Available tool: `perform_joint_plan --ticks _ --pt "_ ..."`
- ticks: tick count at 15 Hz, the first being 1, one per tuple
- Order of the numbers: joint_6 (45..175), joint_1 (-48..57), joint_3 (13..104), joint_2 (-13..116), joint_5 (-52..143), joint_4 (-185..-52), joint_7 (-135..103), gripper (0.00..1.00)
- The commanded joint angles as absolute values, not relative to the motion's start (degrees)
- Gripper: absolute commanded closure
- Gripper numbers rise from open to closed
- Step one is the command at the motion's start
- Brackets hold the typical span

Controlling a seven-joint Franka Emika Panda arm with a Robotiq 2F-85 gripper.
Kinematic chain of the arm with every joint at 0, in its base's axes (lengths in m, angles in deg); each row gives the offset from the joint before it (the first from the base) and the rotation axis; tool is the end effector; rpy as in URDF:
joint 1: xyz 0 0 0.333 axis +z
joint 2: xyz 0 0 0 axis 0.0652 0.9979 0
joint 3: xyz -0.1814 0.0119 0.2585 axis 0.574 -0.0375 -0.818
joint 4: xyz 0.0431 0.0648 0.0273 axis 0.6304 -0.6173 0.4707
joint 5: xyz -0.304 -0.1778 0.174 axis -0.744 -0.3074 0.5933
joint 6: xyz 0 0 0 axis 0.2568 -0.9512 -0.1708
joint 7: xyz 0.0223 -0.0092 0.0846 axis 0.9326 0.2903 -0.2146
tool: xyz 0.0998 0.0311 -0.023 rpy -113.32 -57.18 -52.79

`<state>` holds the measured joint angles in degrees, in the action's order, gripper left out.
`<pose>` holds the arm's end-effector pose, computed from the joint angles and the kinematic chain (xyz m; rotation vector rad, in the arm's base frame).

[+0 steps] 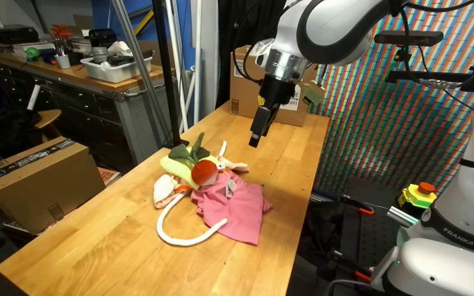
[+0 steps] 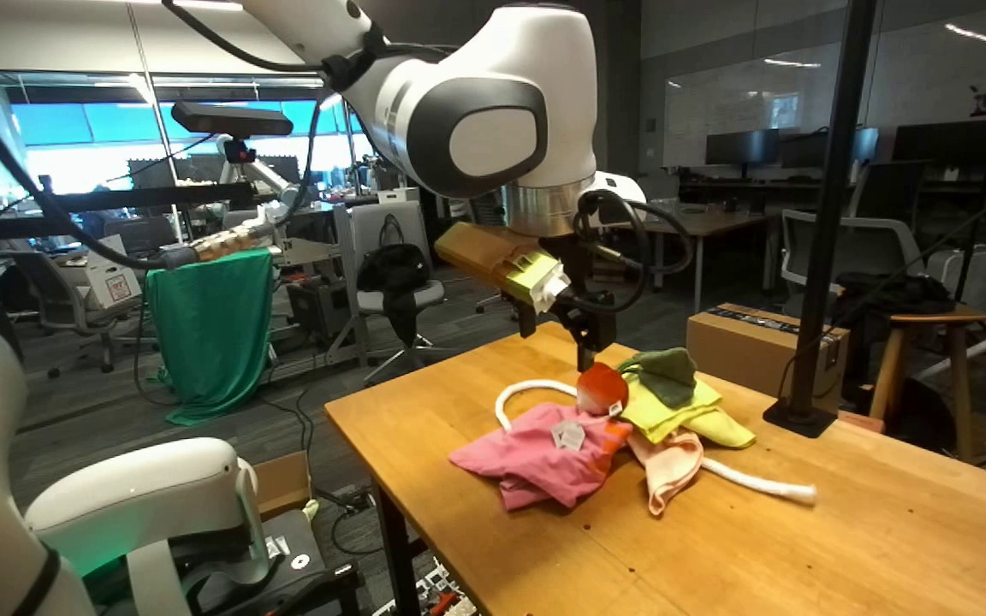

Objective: Move the radish toy, yellow towel and pink t-shirt to the right, move the peach t-shirt to the left

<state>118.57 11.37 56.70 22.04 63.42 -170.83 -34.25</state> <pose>0.4537 0.0449 0.3752 -2.9443 -0.2085 -0.2998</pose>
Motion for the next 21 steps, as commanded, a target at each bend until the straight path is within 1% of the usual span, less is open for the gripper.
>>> perform_joint_plan --ticks 1,5,12,17,21 --pt "125.79 12.98 55.20 27.77 65.98 -167.33 -36.64 0.00" --pt "132.79 14.02 53.01 33.99 68.81 -163.82 -35.96 0.00" --pt "137.70 12.39 48.97 46.00 65.51 -156.29 -30.31 0.00" --pt "138.69 13.22 50.37 51.29 57.07 -152.82 -21.53 0.00" --pt "139.39 15.43 53.61 53.81 48.56 -150.99 -13.45 0.00"
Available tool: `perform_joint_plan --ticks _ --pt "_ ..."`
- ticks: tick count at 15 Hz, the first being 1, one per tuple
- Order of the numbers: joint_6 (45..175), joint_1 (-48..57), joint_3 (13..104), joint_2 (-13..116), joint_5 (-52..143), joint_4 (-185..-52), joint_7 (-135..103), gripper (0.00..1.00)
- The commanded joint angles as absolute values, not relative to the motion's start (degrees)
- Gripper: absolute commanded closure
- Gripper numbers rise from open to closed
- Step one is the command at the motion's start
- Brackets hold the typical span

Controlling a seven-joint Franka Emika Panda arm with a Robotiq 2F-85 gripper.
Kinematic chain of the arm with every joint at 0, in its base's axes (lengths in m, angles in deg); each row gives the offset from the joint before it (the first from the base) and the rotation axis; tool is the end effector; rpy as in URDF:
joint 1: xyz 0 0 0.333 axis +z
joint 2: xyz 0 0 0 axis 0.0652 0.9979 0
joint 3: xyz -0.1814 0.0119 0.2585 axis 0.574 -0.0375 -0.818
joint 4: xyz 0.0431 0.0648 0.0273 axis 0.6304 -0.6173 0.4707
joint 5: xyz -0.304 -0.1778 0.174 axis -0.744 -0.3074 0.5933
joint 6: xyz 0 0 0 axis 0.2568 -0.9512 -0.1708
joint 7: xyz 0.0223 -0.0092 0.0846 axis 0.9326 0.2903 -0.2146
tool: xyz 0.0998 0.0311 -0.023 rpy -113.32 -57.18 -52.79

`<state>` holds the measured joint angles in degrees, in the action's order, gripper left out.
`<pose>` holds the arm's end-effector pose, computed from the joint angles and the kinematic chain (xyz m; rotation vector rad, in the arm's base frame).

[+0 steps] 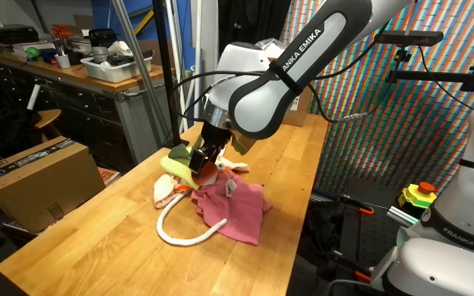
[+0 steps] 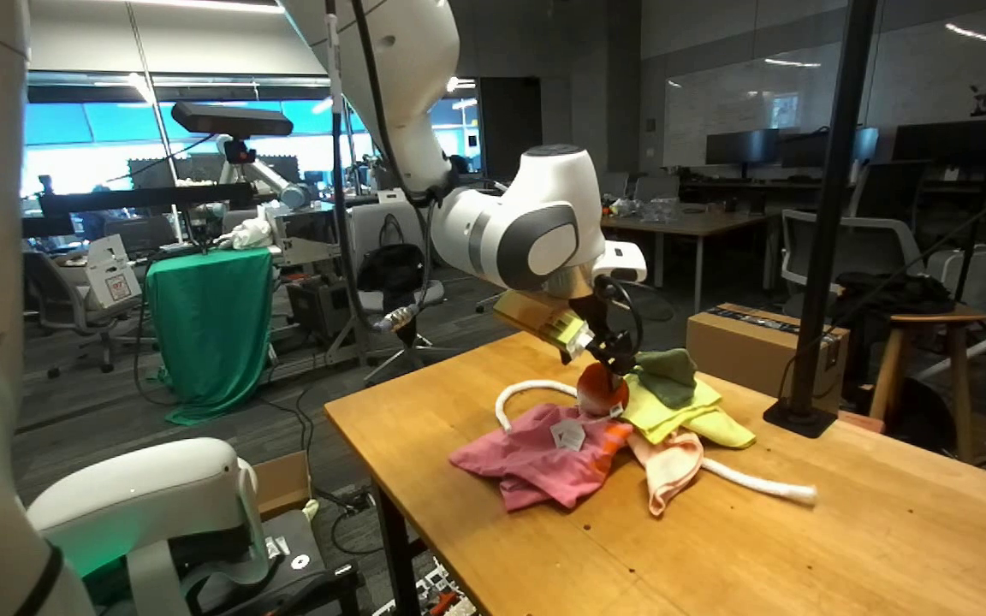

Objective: Move the radish toy, yellow towel and pink t-shirt to the right, move the peach t-shirt to the left

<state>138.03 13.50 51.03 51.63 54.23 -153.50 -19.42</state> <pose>0.5620 0.1301 0.2748 -2.9942 -0.1714 -0.4622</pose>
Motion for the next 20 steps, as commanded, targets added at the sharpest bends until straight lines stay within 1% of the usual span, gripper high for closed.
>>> perform_joint_plan --ticks 1,5,6,7,10,15,17,18,19,20 --pt "139.41 16.35 54.90 54.32 46.05 -150.57 -11.08 0.00" --pt "138.16 18.15 57.18 55.42 40.75 -149.37 -5.92 0.00" --pt "138.03 18.33 57.25 55.29 40.35 -149.48 -5.41 0.25" --pt "137.49 18.32 57.05 55.20 40.27 -149.51 -5.33 0.26" --pt "137.34 18.46 56.76 54.54 40.37 -150.18 -4.95 0.51" --pt "138.24 18.88 57.83 52.71 39.94 -151.70 -2.83 0.87" --pt "138.67 18.82 58.28 51.52 39.85 -152.43 -1.92 0.92" --pt "138.82 18.78 58.47 50.92 39.87 -152.82 -1.33 0.94" --pt "139.12 18.77 58.72 50.13 39.71 -153.38 -0.76 0.91" --pt "139.29 18.85 59.10 49.21 39.33 -154.00 -0.08 0.93"
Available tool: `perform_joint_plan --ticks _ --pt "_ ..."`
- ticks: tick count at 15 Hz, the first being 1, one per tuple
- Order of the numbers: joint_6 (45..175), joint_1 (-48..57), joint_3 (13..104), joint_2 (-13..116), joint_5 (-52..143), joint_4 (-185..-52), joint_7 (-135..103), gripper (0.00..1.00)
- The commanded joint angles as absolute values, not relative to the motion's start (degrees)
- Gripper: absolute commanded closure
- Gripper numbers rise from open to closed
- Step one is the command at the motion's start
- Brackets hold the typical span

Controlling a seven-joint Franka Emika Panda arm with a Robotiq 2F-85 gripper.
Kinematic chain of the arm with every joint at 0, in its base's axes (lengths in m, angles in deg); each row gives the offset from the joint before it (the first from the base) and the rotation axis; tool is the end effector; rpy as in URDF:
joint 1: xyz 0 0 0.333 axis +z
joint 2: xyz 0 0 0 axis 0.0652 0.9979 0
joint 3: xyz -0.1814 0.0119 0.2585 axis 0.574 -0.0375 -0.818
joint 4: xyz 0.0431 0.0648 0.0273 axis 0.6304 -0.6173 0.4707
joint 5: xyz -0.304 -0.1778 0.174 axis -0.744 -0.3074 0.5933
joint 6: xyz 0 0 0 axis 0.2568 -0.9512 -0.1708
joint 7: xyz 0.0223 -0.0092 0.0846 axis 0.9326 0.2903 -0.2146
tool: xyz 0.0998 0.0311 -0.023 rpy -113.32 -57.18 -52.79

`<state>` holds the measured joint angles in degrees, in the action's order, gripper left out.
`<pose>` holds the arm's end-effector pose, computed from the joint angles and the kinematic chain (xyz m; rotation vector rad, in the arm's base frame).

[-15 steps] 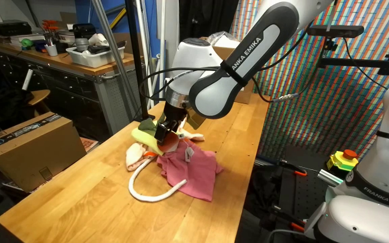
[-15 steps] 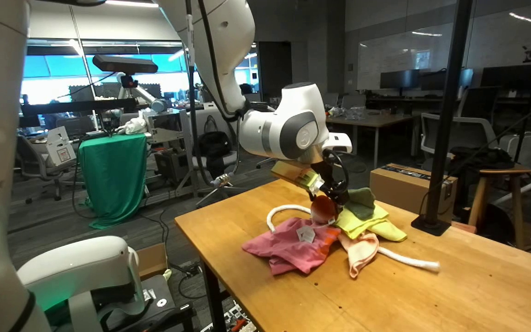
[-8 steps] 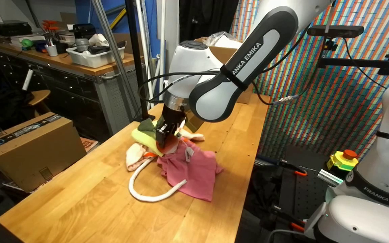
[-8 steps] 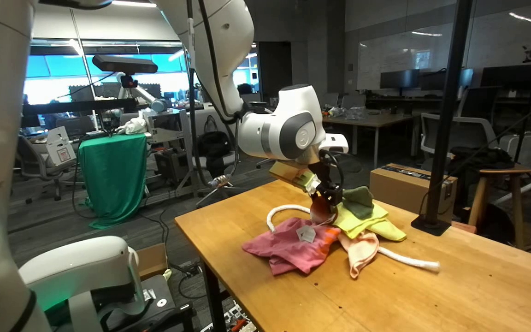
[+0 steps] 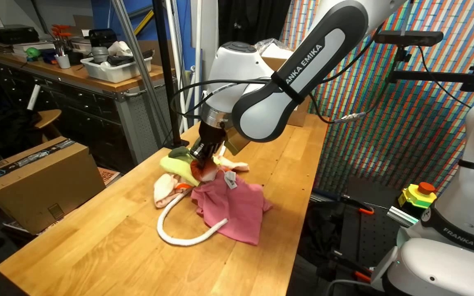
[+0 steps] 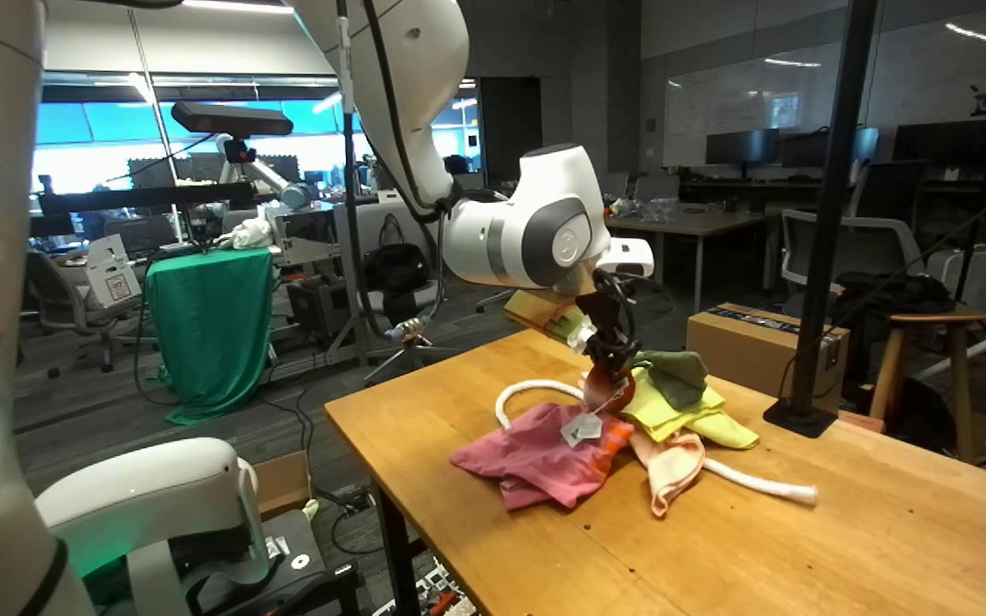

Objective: Move the radish toy, yellow towel and pink t-shirt to the right, move the peach t-shirt to the left

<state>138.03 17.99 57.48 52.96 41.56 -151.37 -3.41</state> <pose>0.5744 0.1252 0.2763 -3.0780 -0.0170 -0.5226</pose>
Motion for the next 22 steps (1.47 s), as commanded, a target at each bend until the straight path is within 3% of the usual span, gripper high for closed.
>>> perform_joint_plan --ticks 1,12,22 --pt "139.82 18.90 59.51 47.92 38.93 -155.03 0.79 0.91" --pt "146.18 17.68 64.20 34.67 31.19 -163.41 10.32 0.91" --pt "145.38 14.39 68.15 35.22 21.30 -161.39 21.01 0.91"
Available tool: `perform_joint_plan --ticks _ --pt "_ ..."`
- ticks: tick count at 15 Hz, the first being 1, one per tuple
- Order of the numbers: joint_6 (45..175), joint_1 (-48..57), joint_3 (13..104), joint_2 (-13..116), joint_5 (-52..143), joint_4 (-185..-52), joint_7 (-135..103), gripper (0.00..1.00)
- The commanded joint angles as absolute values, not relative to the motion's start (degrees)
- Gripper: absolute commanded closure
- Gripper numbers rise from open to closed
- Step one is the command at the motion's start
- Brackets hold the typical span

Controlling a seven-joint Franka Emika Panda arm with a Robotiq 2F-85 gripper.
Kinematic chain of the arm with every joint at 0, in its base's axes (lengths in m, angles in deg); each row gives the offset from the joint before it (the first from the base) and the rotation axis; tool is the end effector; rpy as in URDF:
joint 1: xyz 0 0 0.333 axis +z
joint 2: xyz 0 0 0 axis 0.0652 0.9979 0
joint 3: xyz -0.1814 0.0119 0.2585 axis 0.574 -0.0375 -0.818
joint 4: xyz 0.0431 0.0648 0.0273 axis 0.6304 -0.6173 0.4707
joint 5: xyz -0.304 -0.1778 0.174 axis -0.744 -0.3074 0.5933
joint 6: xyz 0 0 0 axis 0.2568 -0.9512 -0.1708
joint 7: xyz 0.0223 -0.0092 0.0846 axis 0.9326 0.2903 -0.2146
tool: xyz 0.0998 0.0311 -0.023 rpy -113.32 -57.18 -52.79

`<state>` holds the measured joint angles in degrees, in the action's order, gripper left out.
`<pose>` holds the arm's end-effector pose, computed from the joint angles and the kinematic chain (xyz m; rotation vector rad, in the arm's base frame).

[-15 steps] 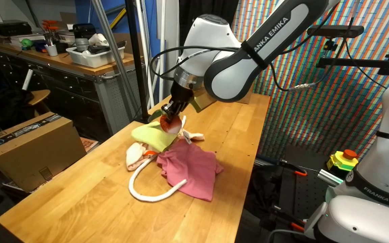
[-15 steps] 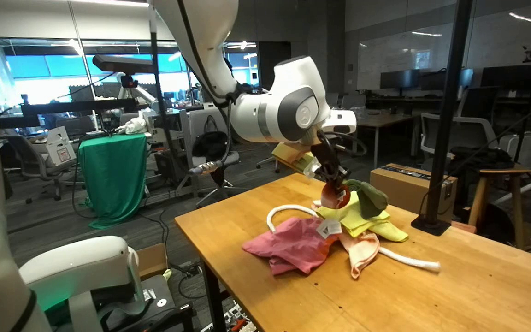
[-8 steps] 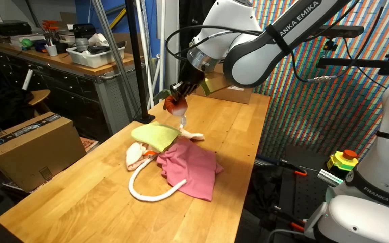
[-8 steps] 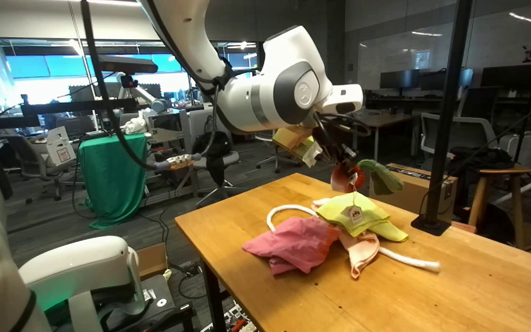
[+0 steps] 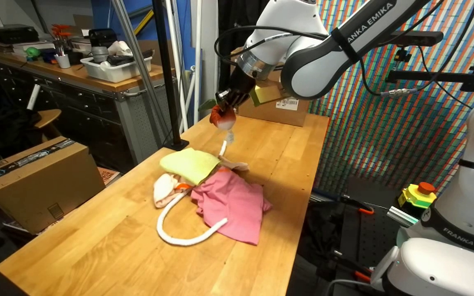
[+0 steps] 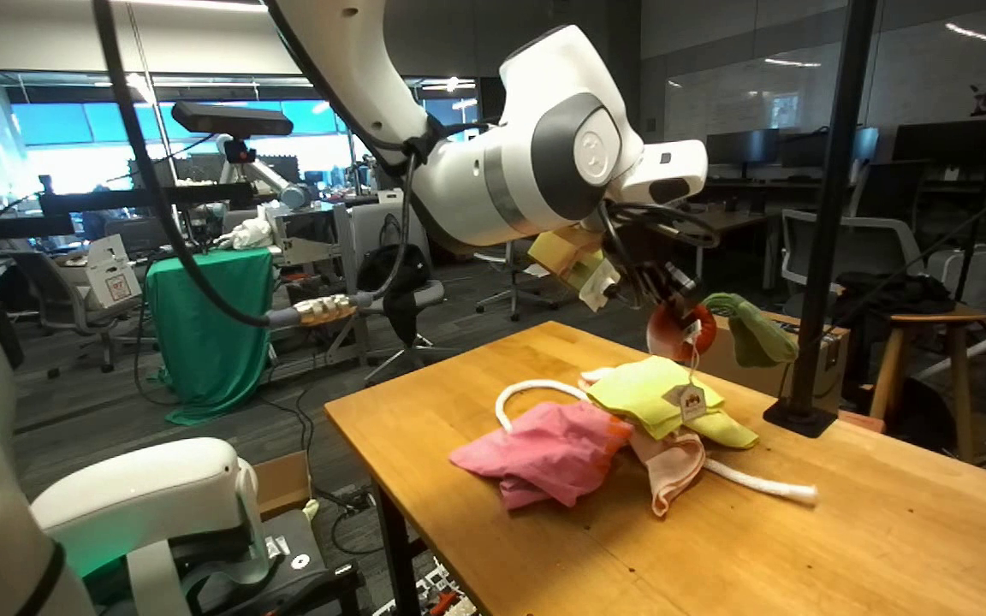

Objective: Move the radish toy, yellow towel and pink t-shirt to the right, move the peach t-shirt to the left

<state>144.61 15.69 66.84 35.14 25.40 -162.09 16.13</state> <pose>0.5353 0.0256 0.3818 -2.9756 0.4094 -0.9105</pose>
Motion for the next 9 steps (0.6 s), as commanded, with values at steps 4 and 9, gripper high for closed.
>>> perform_joint_plan --ticks 4,9 --pt "146.38 11.93 71.13 37.83 10.81 -158.02 31.65 0.91" --pt "145.70 11.41 74.37 44.41 0.77 -149.84 43.74 0.91"
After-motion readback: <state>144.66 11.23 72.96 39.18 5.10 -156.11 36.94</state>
